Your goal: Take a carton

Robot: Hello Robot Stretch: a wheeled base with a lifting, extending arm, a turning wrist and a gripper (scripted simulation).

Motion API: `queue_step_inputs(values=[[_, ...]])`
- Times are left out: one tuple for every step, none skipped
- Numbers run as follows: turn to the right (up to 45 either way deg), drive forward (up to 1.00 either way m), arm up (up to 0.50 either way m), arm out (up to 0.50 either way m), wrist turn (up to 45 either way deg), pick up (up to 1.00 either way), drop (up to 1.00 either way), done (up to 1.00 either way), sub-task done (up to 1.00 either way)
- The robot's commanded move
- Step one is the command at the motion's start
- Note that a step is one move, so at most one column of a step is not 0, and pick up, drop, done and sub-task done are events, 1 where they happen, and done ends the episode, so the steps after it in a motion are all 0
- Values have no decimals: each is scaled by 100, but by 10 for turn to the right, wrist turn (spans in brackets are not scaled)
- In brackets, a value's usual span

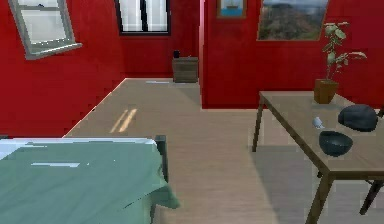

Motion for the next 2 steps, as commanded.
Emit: queue_step_inputs(values=[[0, 0, 0, 0, 450, 0, 0, 0, 0], [0, 0, 0, 0, 240, 0, 0, 0, 0]])
